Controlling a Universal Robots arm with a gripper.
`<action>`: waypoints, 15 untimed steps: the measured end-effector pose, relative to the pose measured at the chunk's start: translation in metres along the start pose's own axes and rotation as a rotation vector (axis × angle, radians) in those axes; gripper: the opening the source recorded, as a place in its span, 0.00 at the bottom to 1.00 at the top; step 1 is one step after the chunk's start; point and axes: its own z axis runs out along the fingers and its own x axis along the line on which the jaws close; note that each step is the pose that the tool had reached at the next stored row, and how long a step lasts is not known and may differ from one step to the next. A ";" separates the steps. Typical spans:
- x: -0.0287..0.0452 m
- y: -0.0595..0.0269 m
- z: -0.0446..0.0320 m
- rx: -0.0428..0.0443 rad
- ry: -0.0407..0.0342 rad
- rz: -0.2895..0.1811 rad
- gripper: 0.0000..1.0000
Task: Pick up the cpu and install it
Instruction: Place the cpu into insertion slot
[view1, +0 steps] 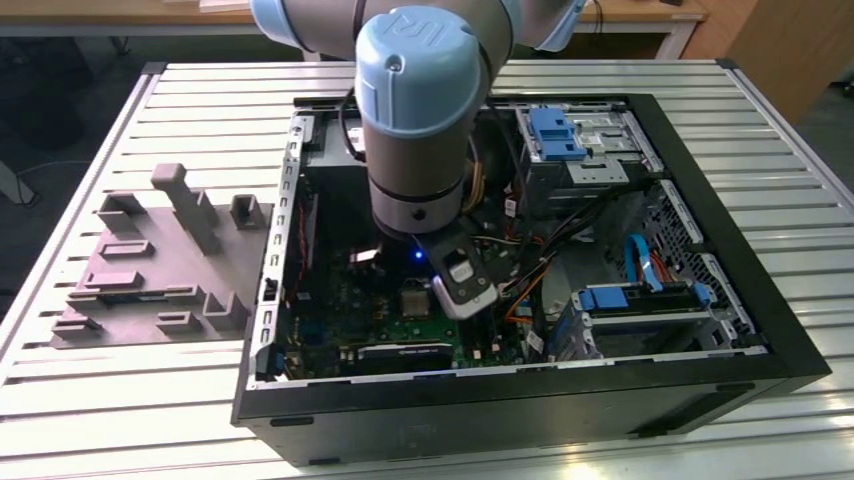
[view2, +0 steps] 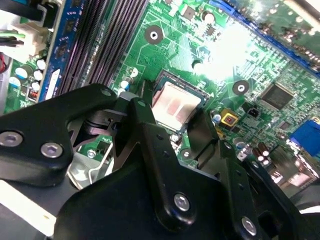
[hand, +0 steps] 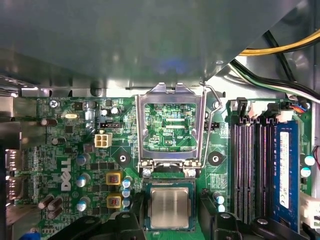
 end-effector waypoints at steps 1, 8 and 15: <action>0.0000 0.0000 -0.0009 -0.0001 0.0000 0.000 0.55; -0.0001 0.0001 -0.0082 -0.0001 0.0006 0.000 0.55; -0.0001 0.0002 -0.0135 0.0000 0.0016 0.000 0.35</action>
